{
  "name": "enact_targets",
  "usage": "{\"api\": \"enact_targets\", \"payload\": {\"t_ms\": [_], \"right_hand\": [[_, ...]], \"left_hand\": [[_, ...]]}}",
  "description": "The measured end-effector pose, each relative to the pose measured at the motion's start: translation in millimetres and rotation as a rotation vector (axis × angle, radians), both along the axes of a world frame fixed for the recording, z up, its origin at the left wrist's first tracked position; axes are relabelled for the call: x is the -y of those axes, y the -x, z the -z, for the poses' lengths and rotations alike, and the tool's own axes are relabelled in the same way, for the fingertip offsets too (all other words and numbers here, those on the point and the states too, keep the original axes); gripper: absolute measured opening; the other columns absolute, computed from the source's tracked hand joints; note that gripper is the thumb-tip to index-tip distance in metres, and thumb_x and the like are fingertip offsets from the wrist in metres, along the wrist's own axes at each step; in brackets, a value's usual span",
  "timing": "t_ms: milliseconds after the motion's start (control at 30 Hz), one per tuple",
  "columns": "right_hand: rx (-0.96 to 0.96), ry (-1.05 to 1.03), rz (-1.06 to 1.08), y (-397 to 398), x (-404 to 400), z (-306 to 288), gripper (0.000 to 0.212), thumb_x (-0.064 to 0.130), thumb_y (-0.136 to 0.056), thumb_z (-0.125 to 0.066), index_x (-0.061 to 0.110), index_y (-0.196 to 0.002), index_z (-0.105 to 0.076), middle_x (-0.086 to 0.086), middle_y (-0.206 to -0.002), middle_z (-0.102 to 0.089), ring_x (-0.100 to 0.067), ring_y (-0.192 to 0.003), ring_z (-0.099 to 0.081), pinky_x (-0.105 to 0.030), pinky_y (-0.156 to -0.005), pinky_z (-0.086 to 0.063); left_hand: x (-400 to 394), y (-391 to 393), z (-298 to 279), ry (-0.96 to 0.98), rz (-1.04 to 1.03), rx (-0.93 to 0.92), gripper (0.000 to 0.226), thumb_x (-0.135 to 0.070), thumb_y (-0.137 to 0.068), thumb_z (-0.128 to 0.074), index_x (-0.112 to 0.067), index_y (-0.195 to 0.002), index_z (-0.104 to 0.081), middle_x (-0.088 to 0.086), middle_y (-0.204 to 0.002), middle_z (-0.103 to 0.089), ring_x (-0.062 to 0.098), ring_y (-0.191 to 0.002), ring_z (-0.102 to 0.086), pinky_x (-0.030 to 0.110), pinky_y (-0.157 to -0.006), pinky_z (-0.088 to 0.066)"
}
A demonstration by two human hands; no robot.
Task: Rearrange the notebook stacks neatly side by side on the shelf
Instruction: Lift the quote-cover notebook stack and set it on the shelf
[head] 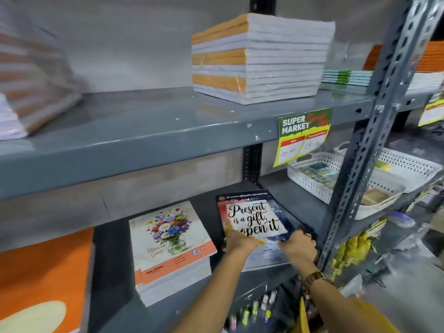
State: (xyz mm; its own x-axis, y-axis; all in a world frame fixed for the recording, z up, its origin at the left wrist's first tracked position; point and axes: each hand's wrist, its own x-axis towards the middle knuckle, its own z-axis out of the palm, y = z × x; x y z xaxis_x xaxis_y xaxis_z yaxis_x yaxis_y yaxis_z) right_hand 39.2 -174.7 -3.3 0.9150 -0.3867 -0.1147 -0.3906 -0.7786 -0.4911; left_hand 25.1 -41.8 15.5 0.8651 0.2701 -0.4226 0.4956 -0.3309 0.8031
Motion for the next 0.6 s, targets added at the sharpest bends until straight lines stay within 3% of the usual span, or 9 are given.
{"api": "enact_targets", "payload": {"t_ms": [100,167,333,433,600], "right_hand": [[-0.057,-0.033,0.013,-7.0,4.7,-3.0,0.049,0.034,-0.077,-0.069,0.002,-0.113,-0.059,-0.02,-0.119,-0.061,-0.036,-0.113,-0.055,-0.042,-0.094,-0.05],[-0.105,-0.094,0.023,-11.0,11.3,-5.3,0.05,0.034,-0.073,-0.072,0.004,-0.111,-0.061,-0.02,-0.119,-0.061,-0.035,-0.113,-0.055,-0.039,-0.096,-0.049],[-0.183,-0.217,0.05,-16.5,18.1,-6.3,0.048,0.025,-0.072,-0.076,0.004,-0.112,-0.059,-0.017,-0.123,-0.059,-0.034,-0.116,-0.051,-0.038,-0.096,-0.047],[-0.179,-0.232,0.082,-16.5,16.0,-10.1,0.045,0.02,-0.075,-0.074,0.004,-0.114,-0.056,-0.016,-0.125,-0.058,-0.033,-0.117,-0.053,-0.039,-0.098,-0.047],[-0.034,-0.227,0.069,-8.4,5.6,-18.1,0.037,0.013,-0.081,-0.06,-0.003,-0.113,-0.056,-0.022,-0.118,-0.063,-0.037,-0.11,-0.059,-0.043,-0.094,-0.049]], "left_hand": [[4.7,-6.5,5.5,0.003,-0.103,-0.021,0.074,-0.008,-0.083,-0.061,-0.006,-0.145,-0.02,0.015,-0.14,-0.049,0.032,-0.123,-0.051,0.036,-0.102,-0.046],[5.0,-9.1,5.9,-0.016,-0.208,-0.029,0.059,-0.011,-0.083,-0.06,-0.005,-0.136,-0.034,0.015,-0.134,-0.055,0.033,-0.12,-0.054,0.039,-0.101,-0.046],[-2.9,-15.7,2.0,0.164,-0.41,-0.006,0.031,-0.007,-0.089,-0.056,0.004,-0.117,-0.05,0.021,-0.124,-0.06,0.034,-0.112,-0.059,0.037,-0.093,-0.05],[-1.9,-14.5,-5.2,0.146,-0.394,-0.036,0.026,-0.006,-0.089,-0.054,0.006,-0.113,-0.052,0.022,-0.124,-0.06,0.033,-0.113,-0.059,0.034,-0.084,-0.05],[0.2,-9.4,-16.0,0.077,-0.29,-0.009,0.034,-0.004,-0.088,-0.05,0.003,-0.122,-0.052,0.022,-0.129,-0.056,0.035,-0.112,-0.059,0.036,-0.087,-0.051]]}}
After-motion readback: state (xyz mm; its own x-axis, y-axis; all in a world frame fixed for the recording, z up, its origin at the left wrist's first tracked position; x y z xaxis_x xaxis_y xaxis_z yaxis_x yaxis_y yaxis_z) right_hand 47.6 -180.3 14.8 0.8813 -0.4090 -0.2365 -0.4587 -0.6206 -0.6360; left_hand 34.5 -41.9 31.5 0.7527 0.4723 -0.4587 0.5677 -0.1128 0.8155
